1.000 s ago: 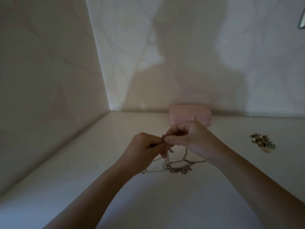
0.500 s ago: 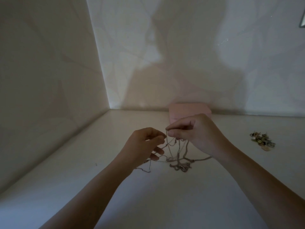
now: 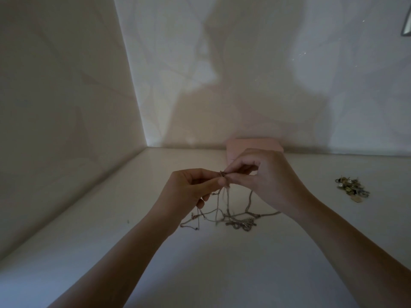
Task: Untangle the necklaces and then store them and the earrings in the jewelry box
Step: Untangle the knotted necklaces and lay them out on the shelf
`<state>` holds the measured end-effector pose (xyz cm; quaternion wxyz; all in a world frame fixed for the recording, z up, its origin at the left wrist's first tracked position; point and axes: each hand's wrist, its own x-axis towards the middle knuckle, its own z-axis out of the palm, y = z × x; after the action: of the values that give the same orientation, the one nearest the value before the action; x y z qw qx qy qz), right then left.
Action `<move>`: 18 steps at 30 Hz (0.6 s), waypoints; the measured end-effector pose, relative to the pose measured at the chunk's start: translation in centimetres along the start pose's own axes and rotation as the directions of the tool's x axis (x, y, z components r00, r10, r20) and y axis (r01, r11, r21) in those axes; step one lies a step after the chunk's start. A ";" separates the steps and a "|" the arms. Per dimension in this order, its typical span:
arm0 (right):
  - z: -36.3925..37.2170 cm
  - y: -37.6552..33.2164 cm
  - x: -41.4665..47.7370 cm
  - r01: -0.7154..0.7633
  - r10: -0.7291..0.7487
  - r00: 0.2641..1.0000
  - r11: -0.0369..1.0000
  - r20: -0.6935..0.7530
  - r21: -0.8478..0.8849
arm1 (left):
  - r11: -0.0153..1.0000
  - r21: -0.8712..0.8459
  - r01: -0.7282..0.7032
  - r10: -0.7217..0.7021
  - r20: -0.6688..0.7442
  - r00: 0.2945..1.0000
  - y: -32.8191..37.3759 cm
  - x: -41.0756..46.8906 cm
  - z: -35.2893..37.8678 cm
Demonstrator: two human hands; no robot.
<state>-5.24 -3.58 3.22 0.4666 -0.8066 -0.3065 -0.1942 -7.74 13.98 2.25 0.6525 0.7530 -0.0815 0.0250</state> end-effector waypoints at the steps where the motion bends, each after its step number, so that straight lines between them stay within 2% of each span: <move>1: 0.1 0.1 0.0 0.003 -0.003 1.000 1.000 0.001 -0.007 | 1.000 -0.001 -0.003 0.003 0.000 1.000 0.0 0.0 0.0; 9: 0.4 0.4 0.0 -0.041 0.040 0.997 0.999 0.060 0.016 | 0.997 -0.050 -0.052 0.049 -0.048 0.998 -0.2 0.3 -0.2; 14: 0.4 0.4 0.0 -0.041 0.045 0.994 0.999 0.096 -0.034 | 0.996 -0.077 -0.034 0.032 -0.029 0.999 -0.3 0.2 0.1; 18: 0.7 0.7 0.0 -0.072 0.071 0.995 0.997 0.064 0.004 | 0.997 -0.074 -0.014 0.009 -0.060 0.998 -0.3 0.4 -0.3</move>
<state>-4.73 -3.21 2.39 0.4655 -0.8215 -0.2928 -0.1506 -7.23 14.28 2.06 0.6821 0.7266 -0.0673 0.0480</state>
